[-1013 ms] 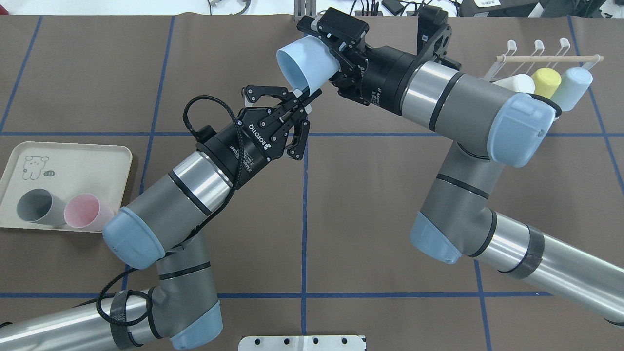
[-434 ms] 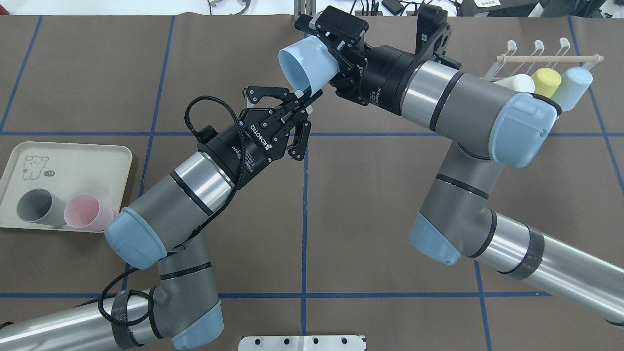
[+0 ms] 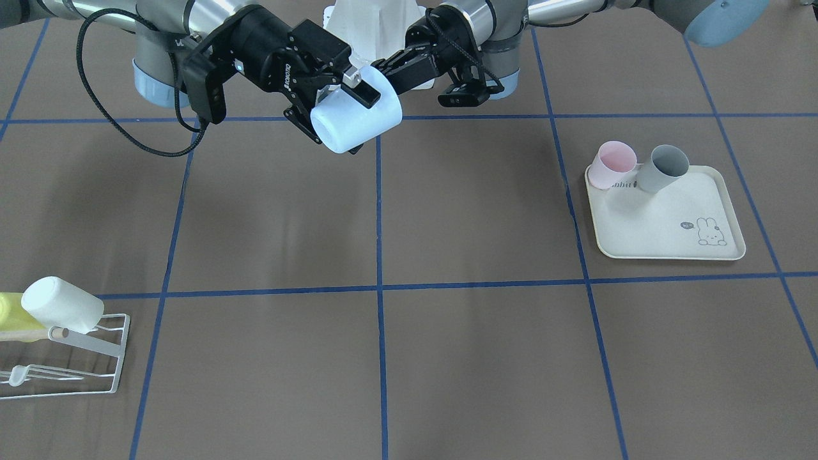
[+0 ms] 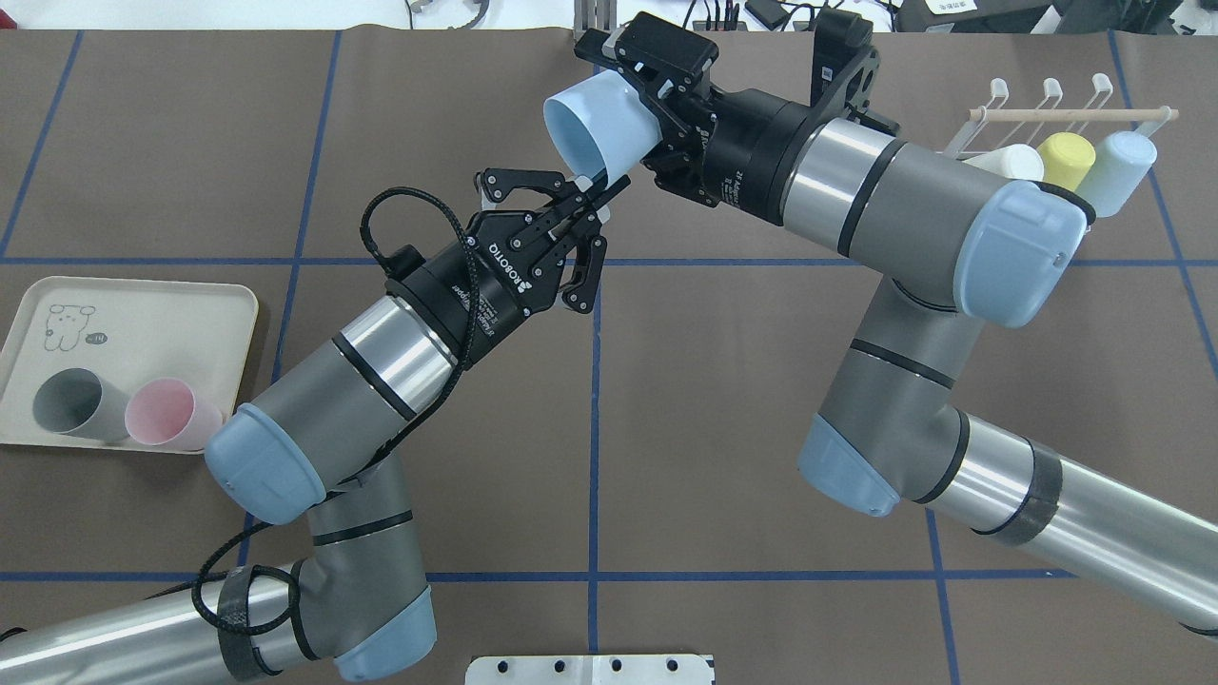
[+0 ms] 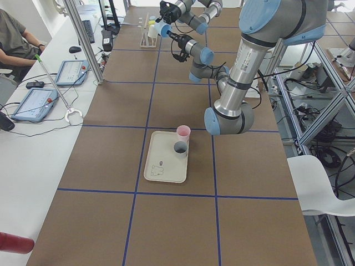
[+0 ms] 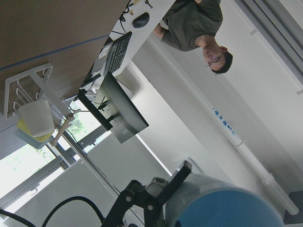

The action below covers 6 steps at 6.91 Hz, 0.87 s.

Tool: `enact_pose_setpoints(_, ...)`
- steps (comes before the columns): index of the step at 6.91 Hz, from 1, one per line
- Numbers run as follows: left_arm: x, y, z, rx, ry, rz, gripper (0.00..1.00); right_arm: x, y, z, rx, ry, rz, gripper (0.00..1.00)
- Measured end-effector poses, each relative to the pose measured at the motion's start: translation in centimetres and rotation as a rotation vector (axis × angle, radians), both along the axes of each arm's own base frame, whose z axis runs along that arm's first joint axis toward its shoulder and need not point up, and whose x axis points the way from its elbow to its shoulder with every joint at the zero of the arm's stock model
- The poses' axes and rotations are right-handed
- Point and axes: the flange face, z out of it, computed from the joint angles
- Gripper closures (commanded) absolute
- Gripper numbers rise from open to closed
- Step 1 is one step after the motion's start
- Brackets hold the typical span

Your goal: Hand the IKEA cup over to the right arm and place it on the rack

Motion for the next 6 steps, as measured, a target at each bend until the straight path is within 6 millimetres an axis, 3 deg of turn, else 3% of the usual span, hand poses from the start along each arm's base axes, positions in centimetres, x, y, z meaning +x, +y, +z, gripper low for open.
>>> enact_pose_setpoints(1,-0.08,0.0,-0.01,0.001,0.002,0.0,0.85,-0.07,-0.07,0.1,-0.003,0.002,0.0,1.0)
enact_pose_setpoints(2,-0.12,0.03,0.0,0.003,0.002,0.001,0.23,-0.06,-0.15,0.16,-0.003,0.004,0.002,1.0)
enact_pose_setpoints(3,-0.22,0.08,0.03,0.01,-0.003,-0.001,0.0,-0.08,-0.23,0.25,-0.002,0.008,0.003,1.0)
enact_pose_setpoints(6,-0.67,0.22,-0.37,0.074,-0.074,-0.065,0.0,0.4,-0.59,0.27,0.0,0.01,0.012,1.0)
